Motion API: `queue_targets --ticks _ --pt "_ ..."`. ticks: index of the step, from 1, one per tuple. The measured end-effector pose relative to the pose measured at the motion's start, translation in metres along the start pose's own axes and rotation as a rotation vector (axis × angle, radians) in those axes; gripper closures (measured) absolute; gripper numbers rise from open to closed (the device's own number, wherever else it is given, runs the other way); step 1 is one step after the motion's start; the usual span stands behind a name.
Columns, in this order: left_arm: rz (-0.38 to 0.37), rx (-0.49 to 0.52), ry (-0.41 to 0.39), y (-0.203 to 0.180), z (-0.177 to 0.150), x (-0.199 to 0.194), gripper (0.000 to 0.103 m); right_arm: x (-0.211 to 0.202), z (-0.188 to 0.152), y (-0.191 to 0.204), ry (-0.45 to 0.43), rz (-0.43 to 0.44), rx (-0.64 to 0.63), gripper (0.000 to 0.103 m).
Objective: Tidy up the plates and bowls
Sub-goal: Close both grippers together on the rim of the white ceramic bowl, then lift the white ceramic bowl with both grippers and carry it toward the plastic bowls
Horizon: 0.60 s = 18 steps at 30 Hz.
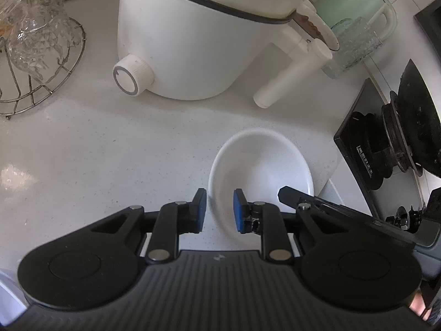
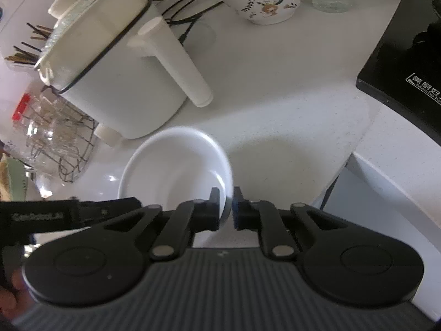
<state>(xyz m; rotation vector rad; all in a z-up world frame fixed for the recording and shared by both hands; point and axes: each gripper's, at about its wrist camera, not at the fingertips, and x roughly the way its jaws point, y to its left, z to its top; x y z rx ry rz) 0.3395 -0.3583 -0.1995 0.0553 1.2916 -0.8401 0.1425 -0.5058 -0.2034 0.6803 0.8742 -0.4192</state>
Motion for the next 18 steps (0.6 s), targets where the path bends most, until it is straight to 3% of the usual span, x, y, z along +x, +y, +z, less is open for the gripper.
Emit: queue_targets --ticks 4,8,12,18 --pt "0.066 0.022 0.017 -0.006 0.002 0.006 0.089 -0.001 0.0 -0.002 0.006 0.006 0.011 0.095" --pt "0.08 0.019 0.012 -0.005 0.0 0.008 0.096 0.0 0.0 -0.002 0.01 0.015 0.019 0.096" --pt "0.092 0.039 -0.013 -0.008 -0.002 0.003 0.097 -0.002 0.001 -0.001 0.008 0.021 0.016 0.096" --pt "0.052 -0.001 -0.015 -0.005 -0.004 -0.019 0.097 -0.016 0.005 0.004 0.006 0.034 0.028 0.095"
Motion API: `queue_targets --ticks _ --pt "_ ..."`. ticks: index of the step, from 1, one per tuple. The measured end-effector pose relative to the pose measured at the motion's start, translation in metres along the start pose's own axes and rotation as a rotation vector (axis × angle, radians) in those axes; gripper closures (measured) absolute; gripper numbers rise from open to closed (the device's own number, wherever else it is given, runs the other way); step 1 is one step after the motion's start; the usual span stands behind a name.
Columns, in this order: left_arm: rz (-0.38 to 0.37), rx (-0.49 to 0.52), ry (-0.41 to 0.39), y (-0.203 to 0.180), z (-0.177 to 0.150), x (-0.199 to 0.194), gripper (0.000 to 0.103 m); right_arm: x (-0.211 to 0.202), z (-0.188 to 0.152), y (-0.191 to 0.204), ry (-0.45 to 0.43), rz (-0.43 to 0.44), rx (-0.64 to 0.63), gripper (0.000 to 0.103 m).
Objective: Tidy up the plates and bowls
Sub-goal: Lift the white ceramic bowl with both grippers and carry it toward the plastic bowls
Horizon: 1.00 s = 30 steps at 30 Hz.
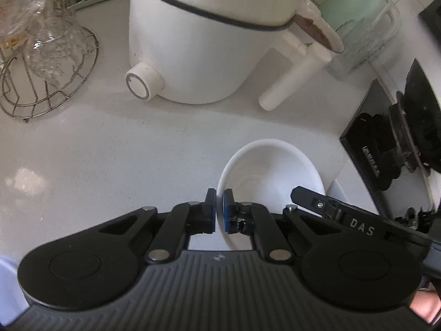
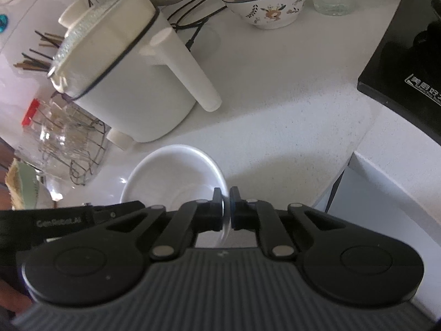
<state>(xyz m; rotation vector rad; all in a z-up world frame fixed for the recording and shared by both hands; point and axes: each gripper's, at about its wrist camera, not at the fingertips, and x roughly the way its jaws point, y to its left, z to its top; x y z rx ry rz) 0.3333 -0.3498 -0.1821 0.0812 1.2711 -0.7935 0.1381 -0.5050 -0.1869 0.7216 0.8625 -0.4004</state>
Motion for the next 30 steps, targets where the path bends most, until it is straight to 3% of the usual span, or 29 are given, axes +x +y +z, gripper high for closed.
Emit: queue_targets --ticks 7,17,30 --pt "-0.028 -0.016 -0.023 -0.005 0.006 -0.044 0.097 -0.03 0.005 0.02 -0.027 0.015 -0.023 0.095" --pt "-0.071 0.006 -0.115 -0.018 0.011 -0.109 0.097 -0.081 0.015 0.048 -0.098 0.039 -0.044 0.095" --pt "-0.068 -0.023 -0.157 -0.001 -0.002 -0.16 0.097 -0.102 0.009 0.085 -0.123 0.072 -0.097 0.095"
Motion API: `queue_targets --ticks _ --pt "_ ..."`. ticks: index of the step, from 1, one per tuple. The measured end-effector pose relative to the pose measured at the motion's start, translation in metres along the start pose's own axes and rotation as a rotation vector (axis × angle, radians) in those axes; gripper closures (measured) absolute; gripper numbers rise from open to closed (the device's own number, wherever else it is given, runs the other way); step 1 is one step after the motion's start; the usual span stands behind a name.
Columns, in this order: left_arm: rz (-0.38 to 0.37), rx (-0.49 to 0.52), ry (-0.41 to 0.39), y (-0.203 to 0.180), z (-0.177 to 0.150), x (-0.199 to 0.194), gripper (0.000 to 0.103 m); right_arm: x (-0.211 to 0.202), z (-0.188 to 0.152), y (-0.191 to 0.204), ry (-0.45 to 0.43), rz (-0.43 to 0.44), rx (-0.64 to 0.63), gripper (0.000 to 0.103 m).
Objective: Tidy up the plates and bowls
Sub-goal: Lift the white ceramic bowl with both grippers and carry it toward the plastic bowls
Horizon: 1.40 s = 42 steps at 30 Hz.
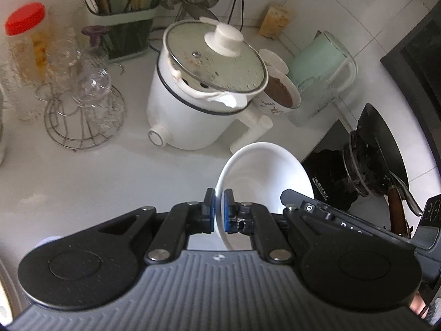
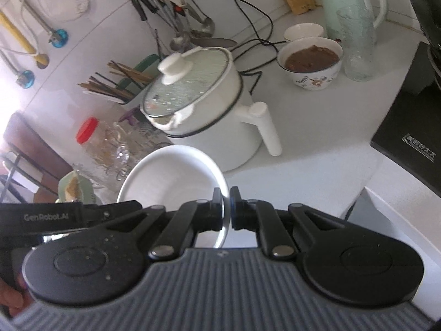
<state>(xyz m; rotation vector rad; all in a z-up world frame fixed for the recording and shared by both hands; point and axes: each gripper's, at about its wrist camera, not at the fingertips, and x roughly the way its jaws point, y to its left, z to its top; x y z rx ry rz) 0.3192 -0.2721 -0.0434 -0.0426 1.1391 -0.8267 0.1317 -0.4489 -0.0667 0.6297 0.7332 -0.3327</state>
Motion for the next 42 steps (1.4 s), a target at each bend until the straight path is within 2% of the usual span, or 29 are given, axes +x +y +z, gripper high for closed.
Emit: queue_targets --ticks 11,20,24,33,35,42 --pt "-0.018 -0.124 -0.095 0.044 -0.014 -0.055 0.097 -0.002 -0.004 0.048 0.022 0.066 -0.092 0.095" --pt "0.056 -0.196 -0.152 0.081 -0.035 -0.095 0.097 0.005 -0.012 0.098 0.058 0.151 -0.192 0.095" --pt "0.088 -0.241 -0.173 0.1 -0.053 -0.108 0.097 0.013 -0.023 0.117 0.105 0.164 -0.243 0.095" --pt "0.152 -0.367 -0.21 0.142 -0.096 -0.112 0.097 0.045 -0.05 0.151 0.228 0.203 -0.388 0.094" --pt "0.156 -0.393 -0.206 0.153 -0.102 -0.106 0.097 0.057 -0.057 0.153 0.271 0.194 -0.4 0.094" --pt "0.249 -0.423 -0.148 0.178 -0.122 -0.077 0.097 0.094 -0.087 0.159 0.371 0.186 -0.484 0.091"
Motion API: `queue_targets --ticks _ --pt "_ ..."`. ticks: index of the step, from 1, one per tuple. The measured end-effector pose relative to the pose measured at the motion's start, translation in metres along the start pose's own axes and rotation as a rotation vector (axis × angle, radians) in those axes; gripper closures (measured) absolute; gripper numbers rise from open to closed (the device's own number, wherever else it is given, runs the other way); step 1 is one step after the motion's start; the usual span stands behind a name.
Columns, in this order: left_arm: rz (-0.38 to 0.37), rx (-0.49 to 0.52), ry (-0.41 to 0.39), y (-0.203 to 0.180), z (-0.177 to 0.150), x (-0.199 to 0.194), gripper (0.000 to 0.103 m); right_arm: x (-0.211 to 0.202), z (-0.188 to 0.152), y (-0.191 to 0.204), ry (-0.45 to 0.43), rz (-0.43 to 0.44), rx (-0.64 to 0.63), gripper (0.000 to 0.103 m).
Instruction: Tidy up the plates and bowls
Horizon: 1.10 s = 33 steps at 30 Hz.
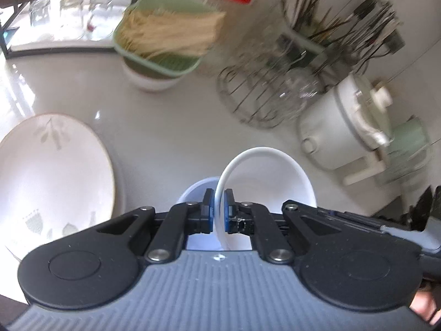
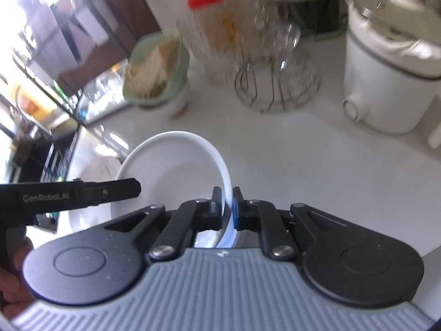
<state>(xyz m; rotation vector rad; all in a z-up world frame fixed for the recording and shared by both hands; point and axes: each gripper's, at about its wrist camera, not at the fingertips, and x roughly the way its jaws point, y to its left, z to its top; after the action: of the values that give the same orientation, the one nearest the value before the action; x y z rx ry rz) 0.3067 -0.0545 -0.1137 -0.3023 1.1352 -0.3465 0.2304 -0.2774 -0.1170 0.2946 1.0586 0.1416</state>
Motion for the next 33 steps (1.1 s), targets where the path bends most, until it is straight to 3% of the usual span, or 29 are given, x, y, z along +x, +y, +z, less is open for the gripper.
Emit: queue_targets --ticks 8,17,20,23,25,27,28,33 --pt "0.065 -0.043 0.064 0.018 -0.011 0.032 0.096 0.028 -0.013 0.0 0.039 -0.004 -0.029 0.092" --pt "0.11 -0.014 0.06 0.01 -0.009 0.04 0.096 0.031 -0.009 -0.009 0.048 0.014 -0.013 0.09" --pt "0.118 -0.046 0.033 0.012 -0.007 0.035 0.096 0.029 -0.006 -0.01 0.033 0.027 -0.012 0.068" --pt "0.132 -0.072 0.021 0.014 -0.005 0.031 0.094 0.024 -0.003 -0.008 0.015 0.058 -0.038 0.07" --pt "0.129 -0.092 0.022 0.016 -0.005 0.03 0.086 0.023 -0.002 -0.009 0.001 0.041 -0.045 0.068" --pt "0.129 -0.105 0.014 0.018 -0.005 0.028 0.073 0.027 -0.001 -0.013 -0.001 0.033 -0.028 0.046" --pt "0.129 -0.104 0.014 0.019 -0.005 0.028 0.073 0.03 -0.001 -0.014 0.005 0.037 -0.023 0.042" --pt "0.135 -0.101 0.035 0.02 -0.008 0.03 0.069 0.051 -0.002 -0.016 0.03 0.043 -0.034 0.044"
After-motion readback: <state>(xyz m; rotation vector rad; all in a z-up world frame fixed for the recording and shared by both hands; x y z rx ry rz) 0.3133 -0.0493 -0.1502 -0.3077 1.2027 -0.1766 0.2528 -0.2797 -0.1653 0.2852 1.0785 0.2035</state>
